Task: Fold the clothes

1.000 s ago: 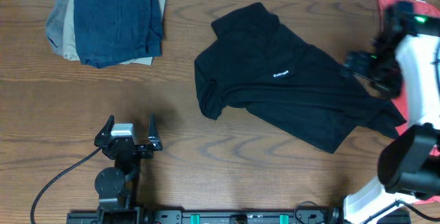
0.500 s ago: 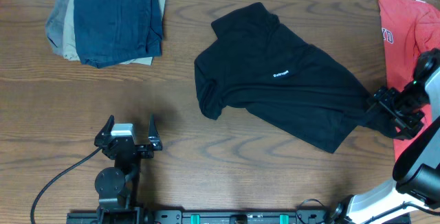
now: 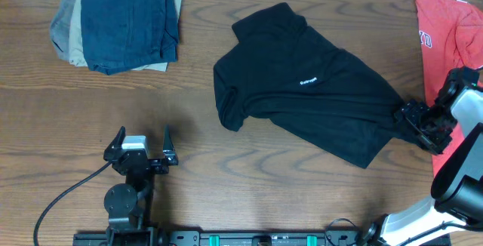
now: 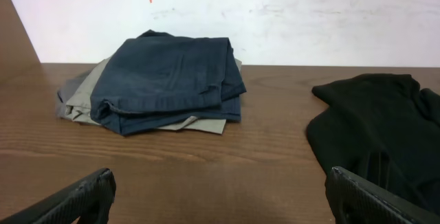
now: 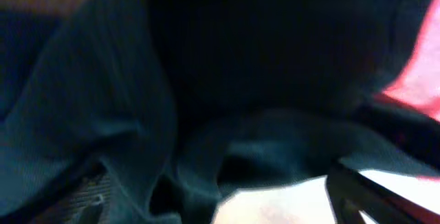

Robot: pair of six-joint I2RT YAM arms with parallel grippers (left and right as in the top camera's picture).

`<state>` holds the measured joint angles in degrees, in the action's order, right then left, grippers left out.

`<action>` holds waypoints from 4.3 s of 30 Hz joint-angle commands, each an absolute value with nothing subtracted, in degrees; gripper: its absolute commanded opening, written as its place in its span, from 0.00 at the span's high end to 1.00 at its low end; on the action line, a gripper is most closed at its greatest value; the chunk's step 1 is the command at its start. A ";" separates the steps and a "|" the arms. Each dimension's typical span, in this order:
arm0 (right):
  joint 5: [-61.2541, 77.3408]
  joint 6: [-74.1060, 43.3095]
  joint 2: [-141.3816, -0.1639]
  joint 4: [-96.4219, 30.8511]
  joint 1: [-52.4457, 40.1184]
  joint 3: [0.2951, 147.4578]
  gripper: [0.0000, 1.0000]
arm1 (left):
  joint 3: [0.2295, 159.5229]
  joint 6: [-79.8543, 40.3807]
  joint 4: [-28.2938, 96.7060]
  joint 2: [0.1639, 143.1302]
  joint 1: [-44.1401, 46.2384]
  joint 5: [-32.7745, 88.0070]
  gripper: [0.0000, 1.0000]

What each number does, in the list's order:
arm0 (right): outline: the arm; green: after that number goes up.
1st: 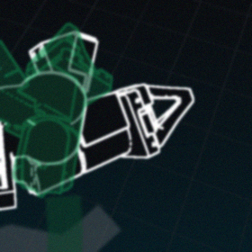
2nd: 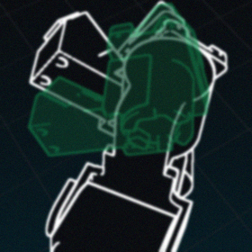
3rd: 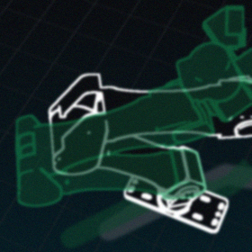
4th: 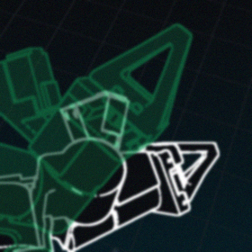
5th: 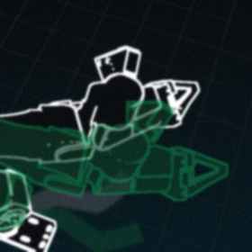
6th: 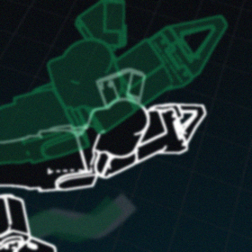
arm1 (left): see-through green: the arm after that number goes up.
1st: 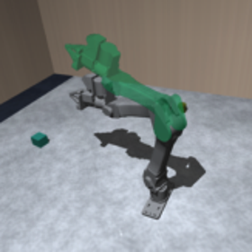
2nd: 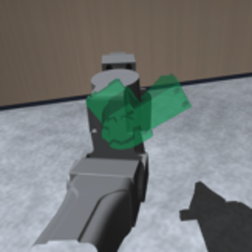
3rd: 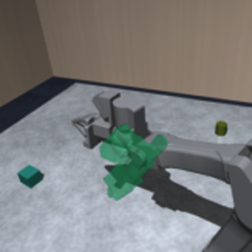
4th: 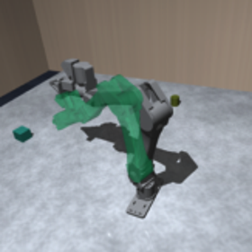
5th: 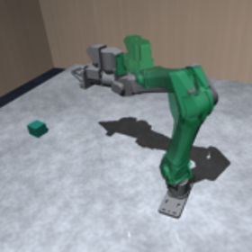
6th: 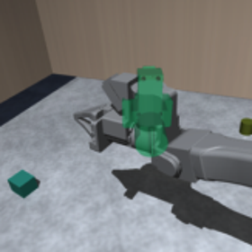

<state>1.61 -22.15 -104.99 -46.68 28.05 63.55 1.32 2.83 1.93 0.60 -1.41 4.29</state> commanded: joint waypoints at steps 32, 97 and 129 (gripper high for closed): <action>9.96 -16.45 -104.53 -30.61 -6.85 60.99 0.99 | 0.23 2.94 3.62 0.23 -1.54 4.86 0.02; -10.09 -30.20 -93.01 -37.12 44.82 45.21 0.99 | 0.23 2.94 3.62 0.23 -1.54 4.86 0.02; -2.57 -24.14 -89.60 -34.02 40.47 46.33 0.99 | 0.23 2.94 3.62 0.23 -1.54 4.86 0.02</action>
<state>-1.89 -25.89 -89.73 -34.22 43.68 45.93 1.32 2.83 1.93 0.60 -1.41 4.29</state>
